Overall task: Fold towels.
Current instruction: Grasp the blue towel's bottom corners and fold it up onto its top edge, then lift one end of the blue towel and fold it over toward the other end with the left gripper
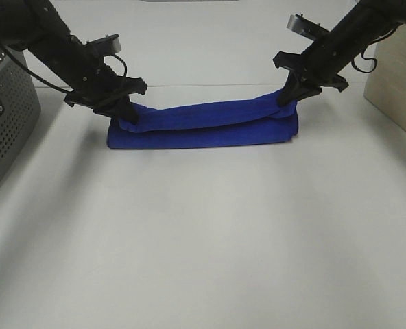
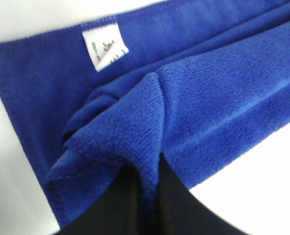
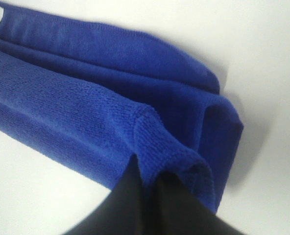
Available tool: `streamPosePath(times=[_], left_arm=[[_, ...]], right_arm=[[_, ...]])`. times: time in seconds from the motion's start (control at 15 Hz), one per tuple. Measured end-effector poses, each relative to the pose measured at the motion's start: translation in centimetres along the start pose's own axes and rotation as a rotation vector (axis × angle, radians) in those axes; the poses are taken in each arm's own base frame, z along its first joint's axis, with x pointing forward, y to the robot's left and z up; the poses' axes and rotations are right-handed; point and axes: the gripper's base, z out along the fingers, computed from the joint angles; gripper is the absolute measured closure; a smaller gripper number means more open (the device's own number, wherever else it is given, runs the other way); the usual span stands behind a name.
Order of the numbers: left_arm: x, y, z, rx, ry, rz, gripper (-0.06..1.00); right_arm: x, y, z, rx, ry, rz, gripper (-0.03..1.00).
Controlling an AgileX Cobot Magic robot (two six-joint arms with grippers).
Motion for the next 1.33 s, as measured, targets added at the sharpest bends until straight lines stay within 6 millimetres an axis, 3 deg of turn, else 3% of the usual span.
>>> streamPosePath(times=[0.33, 0.53, 0.67, 0.8, 0.93, 1.13, 1.33], left_arm=[[-1.4, 1.3, 2.1, 0.007, -0.020, -0.013, 0.93], [-1.5, 1.8, 2.3, -0.001, -0.034, -0.023, 0.93], [-1.8, 2.1, 2.3, -0.016, -0.066, -0.012, 0.81], [-1.8, 2.4, 2.6, -0.022, -0.071, -0.005, 0.65], [-1.6, 2.7, 3.1, -0.031, -0.061, -0.002, 0.50], [-2.7, 2.3, 1.7, -0.054, -0.067, -0.003, 0.31], [-4.1, 1.0, -1.1, -0.057, -0.031, 0.000, 0.20]], right_arm=[[-0.6, -1.6, 2.4, 0.013, -0.019, -0.003, 0.97], [-0.8, -1.6, 2.6, 0.012, -0.044, 0.002, 0.97], [-1.1, -1.5, 2.8, -0.001, -0.070, 0.014, 0.90], [-0.9, -1.8, 3.4, -0.001, -0.063, 0.021, 0.78], [-0.7, -2.1, 3.8, -0.001, -0.054, 0.025, 0.57], [-1.2, -1.5, 2.9, -0.016, -0.044, -0.001, 0.29], [-2.4, -0.1, 0.6, -0.034, -0.058, -0.061, 0.22]])
